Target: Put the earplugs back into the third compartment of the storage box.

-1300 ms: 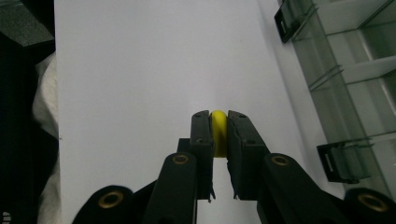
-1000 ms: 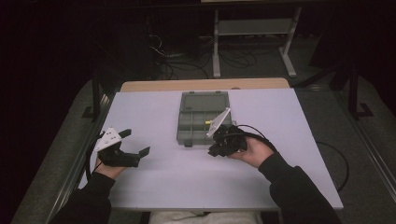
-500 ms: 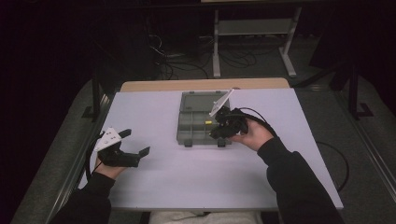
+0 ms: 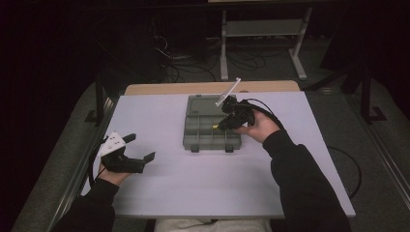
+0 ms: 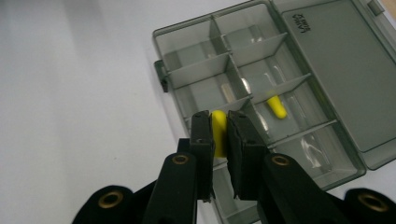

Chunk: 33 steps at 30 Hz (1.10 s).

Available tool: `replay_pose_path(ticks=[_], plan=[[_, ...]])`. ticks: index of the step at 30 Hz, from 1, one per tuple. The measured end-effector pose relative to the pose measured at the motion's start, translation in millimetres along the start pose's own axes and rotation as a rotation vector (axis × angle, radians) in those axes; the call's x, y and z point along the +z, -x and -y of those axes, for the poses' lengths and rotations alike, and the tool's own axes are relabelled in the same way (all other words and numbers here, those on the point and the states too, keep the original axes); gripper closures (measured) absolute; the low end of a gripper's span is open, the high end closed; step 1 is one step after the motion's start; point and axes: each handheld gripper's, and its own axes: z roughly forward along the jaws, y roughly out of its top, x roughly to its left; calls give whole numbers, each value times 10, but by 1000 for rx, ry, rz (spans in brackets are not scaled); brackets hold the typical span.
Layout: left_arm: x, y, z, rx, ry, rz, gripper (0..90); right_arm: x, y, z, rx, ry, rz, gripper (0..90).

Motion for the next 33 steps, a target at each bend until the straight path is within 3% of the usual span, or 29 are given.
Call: replay_pose_path(ticks=[14, 22, 26, 33], plan=[[-1, -1, -1, -3, 4, 2, 0, 276, 356, -21, 123, 2, 46, 795], [3, -4, 1, -4, 3, 0, 0, 458, 429, -27, 165, -26, 86, 794], [2, -3, 0, -4, 5, 2, 0, 545, 477, -39, 193, -15, 94, 793], [5, -8, 2, -5, 4, 4, 0, 701, 505, -16, 194, -25, 102, 793]])
